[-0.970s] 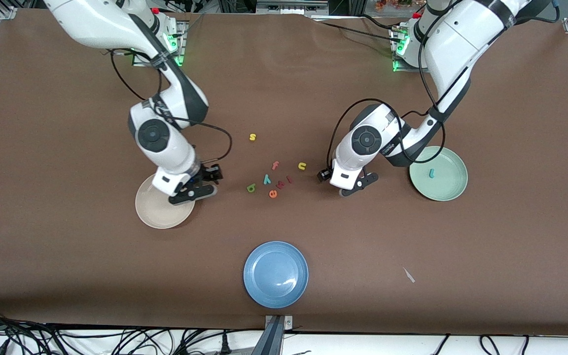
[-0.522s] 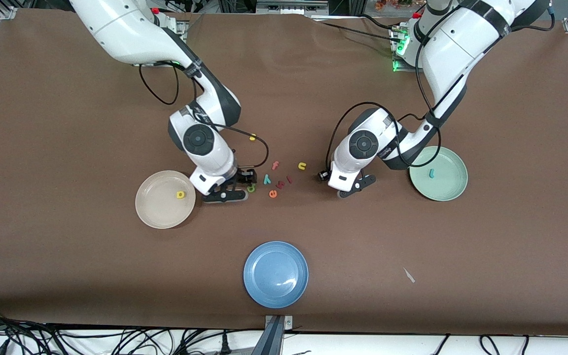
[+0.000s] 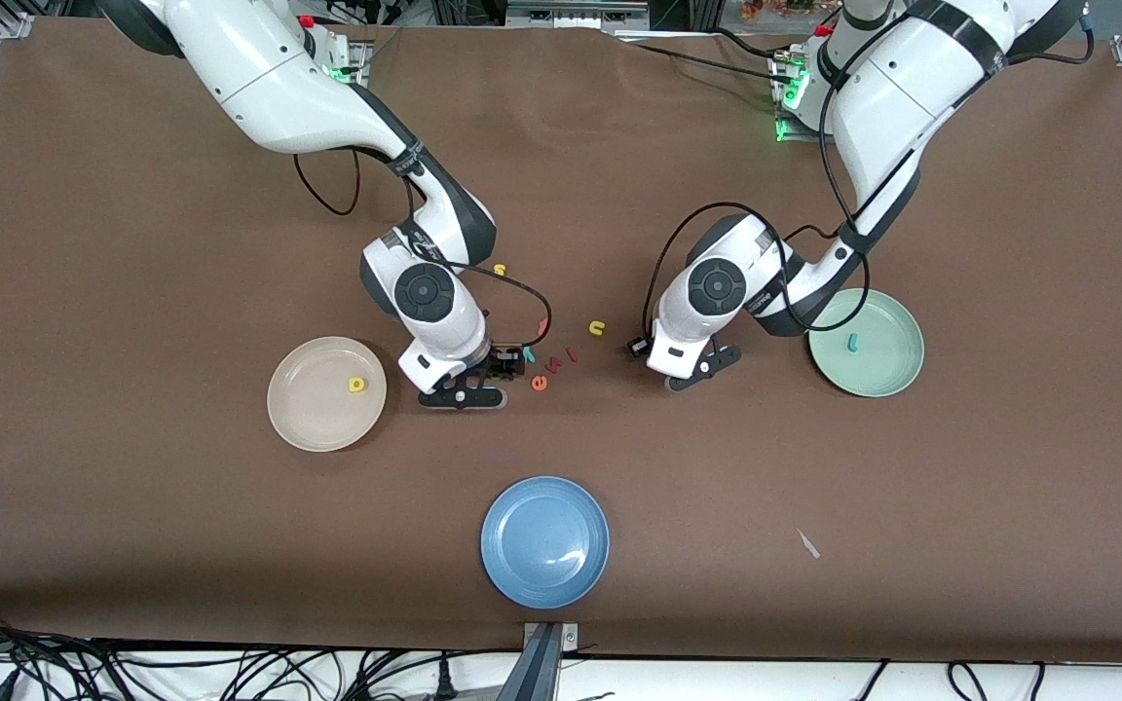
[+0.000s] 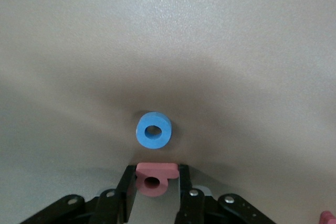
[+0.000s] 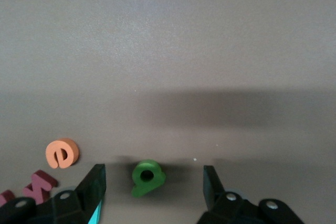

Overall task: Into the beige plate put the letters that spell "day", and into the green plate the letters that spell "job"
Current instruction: 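Grasp the pink letter with the left gripper while the right grasps green, then carry the pink letter to the green plate with the left gripper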

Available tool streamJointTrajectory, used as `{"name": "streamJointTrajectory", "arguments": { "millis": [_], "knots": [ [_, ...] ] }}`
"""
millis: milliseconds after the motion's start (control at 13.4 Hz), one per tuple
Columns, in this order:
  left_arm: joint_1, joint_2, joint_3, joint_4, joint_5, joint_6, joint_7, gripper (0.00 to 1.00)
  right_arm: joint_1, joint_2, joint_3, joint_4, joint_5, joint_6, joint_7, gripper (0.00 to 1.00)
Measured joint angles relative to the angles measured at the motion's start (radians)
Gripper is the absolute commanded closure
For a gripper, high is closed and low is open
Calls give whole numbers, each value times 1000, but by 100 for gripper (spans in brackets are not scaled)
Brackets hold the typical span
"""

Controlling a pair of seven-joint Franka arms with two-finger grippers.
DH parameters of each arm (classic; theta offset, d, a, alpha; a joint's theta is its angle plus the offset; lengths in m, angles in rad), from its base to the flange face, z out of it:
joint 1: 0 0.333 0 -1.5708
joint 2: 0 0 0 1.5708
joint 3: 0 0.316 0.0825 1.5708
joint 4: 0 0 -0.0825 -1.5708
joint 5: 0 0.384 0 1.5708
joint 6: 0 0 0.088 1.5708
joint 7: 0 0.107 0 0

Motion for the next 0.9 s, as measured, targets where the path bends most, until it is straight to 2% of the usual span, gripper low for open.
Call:
{"name": "streamJointTrajectory", "arguments": {
  "millis": [224,373,597,671,895],
  "knots": [
    [7,-4,2,13,0,-22,37,100,16,20,0,0,-36,12,54,26],
    [39,-35,-13,35,0,-120,87,100,19,24,0,0,-45,13,63,33],
    [191,-100,-113,44,0,-298,212,100,19,24,-1,1,-50,12,64,46],
    [256,-116,-146,44,-1,-363,272,100,19,23,-2,1,-52,11,65,47],
    [421,-138,-185,34,0,-502,497,100,19,23,-3,1,-54,10,66,57]
  ]
}}
